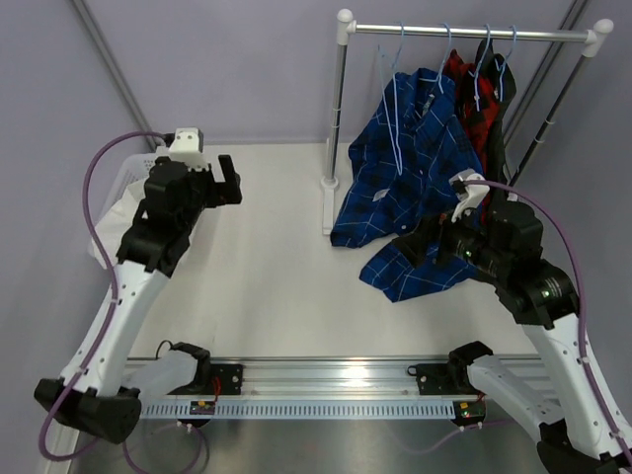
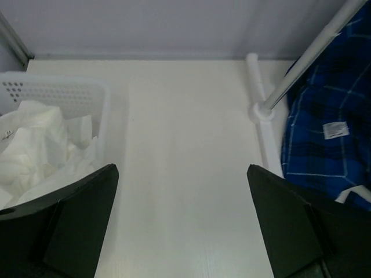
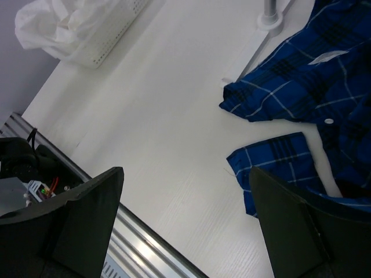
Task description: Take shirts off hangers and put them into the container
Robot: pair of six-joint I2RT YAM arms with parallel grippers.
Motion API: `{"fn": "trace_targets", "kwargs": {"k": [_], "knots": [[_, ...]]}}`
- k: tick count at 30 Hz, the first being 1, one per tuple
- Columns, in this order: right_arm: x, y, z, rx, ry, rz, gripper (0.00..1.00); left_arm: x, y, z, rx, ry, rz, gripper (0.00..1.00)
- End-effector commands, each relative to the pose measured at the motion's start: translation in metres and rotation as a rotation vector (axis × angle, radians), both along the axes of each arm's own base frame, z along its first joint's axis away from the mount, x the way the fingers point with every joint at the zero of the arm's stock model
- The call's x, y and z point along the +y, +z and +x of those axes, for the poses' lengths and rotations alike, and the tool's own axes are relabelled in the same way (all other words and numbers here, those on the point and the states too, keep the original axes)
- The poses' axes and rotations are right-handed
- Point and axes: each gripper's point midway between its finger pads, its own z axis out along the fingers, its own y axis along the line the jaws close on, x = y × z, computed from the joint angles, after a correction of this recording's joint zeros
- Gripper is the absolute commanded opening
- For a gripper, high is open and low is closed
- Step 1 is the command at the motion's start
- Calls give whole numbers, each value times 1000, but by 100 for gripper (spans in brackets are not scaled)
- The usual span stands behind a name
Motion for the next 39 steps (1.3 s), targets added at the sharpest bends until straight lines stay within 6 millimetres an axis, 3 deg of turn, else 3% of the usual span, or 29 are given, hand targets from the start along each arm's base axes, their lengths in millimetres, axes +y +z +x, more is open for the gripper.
{"fn": "trace_targets", "kwargs": {"k": [1, 2, 5, 12, 17, 23, 39], "knots": [[-26, 48, -3, -162, -120, 2, 99, -6, 41, -37, -110, -4, -60, 99], [-30, 60, -5, -199, -139, 13, 99, -14, 51, -56, -139, -40, -92, 99], [-52, 85, -9, -290, -246, 10, 99, -13, 67, -90, -185, -75, -148, 99], [-90, 122, -28, -459, -379, -32, 99, 9, 80, -138, -218, -86, -146, 99], [-108, 129, -32, -507, -460, -45, 100, 25, 84, -152, -231, -54, -93, 99], [-114, 135, -38, -543, -488, -24, 99, 40, 94, -163, -278, -30, -36, 99], [-132, 142, -44, -566, -564, -50, 100, 47, 93, -172, -286, -41, 30, 99]]}}
